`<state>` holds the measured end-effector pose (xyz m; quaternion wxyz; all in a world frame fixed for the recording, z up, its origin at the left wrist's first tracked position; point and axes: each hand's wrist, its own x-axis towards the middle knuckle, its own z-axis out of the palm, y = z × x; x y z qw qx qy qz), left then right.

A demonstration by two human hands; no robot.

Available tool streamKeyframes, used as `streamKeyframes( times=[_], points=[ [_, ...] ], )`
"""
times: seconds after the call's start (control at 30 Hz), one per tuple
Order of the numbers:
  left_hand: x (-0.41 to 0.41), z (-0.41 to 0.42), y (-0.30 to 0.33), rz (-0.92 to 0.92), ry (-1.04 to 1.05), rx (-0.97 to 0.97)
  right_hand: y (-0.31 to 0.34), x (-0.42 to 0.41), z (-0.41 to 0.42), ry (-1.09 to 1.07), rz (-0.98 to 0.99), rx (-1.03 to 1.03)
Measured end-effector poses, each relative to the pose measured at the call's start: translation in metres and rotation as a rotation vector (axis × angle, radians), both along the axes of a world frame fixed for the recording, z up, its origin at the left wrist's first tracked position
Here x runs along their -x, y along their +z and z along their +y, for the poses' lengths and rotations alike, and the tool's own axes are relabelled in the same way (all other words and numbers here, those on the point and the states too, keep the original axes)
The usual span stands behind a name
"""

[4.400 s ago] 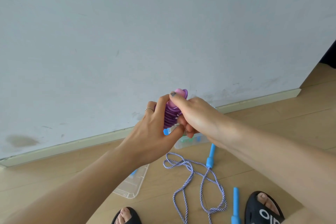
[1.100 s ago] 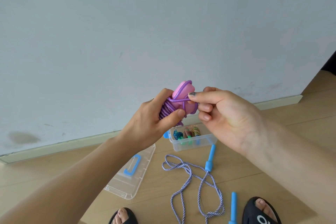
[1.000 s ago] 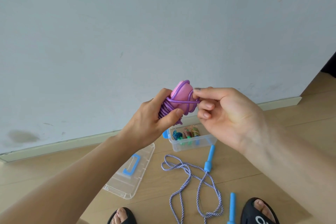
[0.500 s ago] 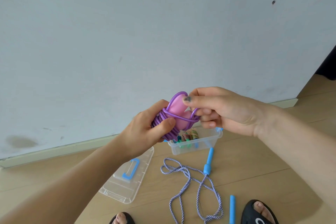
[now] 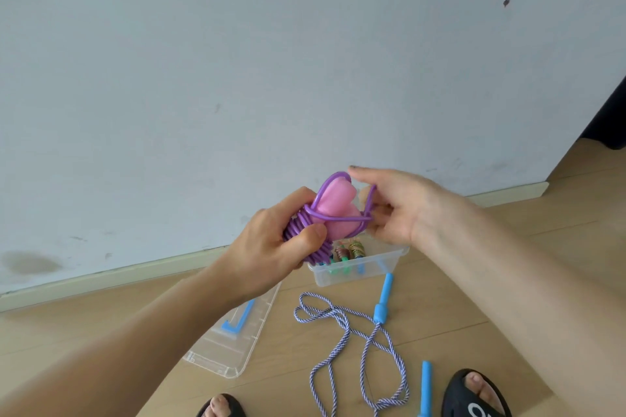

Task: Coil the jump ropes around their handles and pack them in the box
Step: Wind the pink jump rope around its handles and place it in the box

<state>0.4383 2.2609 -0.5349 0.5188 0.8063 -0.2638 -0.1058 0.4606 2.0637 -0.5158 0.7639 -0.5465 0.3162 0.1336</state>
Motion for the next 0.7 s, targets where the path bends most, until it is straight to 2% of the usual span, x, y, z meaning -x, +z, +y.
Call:
streamKeyframes(
  times=[0.07, 0.17, 0.37, 0.53, 0.7],
  points=[
    [0.006, 0.0, -0.005, 0.109, -0.017, 0.031, -0.02, 0.001, 0.01, 0.121, -0.037, 0.102],
    [0.005, -0.007, -0.011, 0.244, 0.001, 0.103, -0.026, -0.004, 0.019, 0.129, -0.129, 0.138],
    [-0.004, -0.023, -0.017, 0.288, 0.016, 0.141, -0.022, -0.021, 0.012, 0.216, -0.172, 0.202],
    [-0.014, -0.027, -0.019, 0.468, 0.057, 0.21, -0.023, -0.022, 0.005, 0.174, -0.162, 0.171],
    [-0.021, -0.036, -0.022, 0.639, 0.178, 0.377, -0.024, -0.014, -0.002, 0.144, -0.151, 0.15]
  ],
)
